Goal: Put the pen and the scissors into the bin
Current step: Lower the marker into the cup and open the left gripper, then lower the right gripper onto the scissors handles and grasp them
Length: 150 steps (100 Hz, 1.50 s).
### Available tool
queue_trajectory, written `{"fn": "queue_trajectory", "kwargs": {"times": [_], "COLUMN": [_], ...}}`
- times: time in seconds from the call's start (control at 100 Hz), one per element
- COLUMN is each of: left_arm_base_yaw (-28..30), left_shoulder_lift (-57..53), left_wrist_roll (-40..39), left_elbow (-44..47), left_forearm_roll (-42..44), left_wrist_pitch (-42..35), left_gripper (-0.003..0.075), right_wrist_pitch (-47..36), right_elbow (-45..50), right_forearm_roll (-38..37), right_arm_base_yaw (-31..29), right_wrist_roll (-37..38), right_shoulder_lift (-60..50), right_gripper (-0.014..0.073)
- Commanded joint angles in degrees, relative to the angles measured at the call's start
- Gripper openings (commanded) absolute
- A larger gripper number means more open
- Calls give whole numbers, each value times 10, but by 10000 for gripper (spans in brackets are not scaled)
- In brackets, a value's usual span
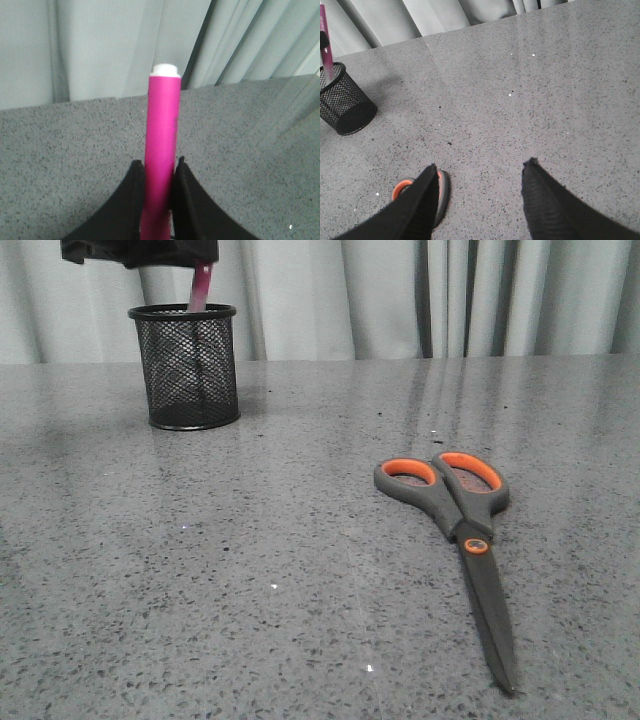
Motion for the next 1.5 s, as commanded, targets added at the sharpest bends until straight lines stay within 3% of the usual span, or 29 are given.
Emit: {"fn": "queue_trajectory", "kwargs": {"times": [0.0,0.12,0.29,0.34,0.68,0.98,1.18,1.49], "left_arm_base_yaw": [-4,-4,-4,-4,10,13,13,13], "left_shoulder_lift": [-20,-18,-18,-18,-88,-336,-501,-714], "left_wrist_roll": [3,18,63,68,71,70,45,44], "left_elbow": [-22,-22,-22,-23,-23,-23,11,181], "left_forearm_roll": [-30,-29,-29,-30,-21,48,77,81], "left_wrist_pitch": [27,27,27,26,49,36,-28,-215], "left_gripper": [-18,1,216,237,226,30,10,10], "right_wrist_pitch": [-43,-43,-43,-43,-9,92,170,308], "right_elbow": [-20,-20,-20,-20,-41,-199,-262,-336], "right_forearm_roll": [4,4,4,4,12,17,13,-84], "right_arm_base_yaw": [0,0,0,0,4,102,187,254], "right_wrist_roll": [-1,-1,-1,-1,-5,-41,-40,64], "right_shoulder_lift": [3,3,3,3,0,80,214,417], "right_gripper": [340,340,340,340,340,339,339,339]}}
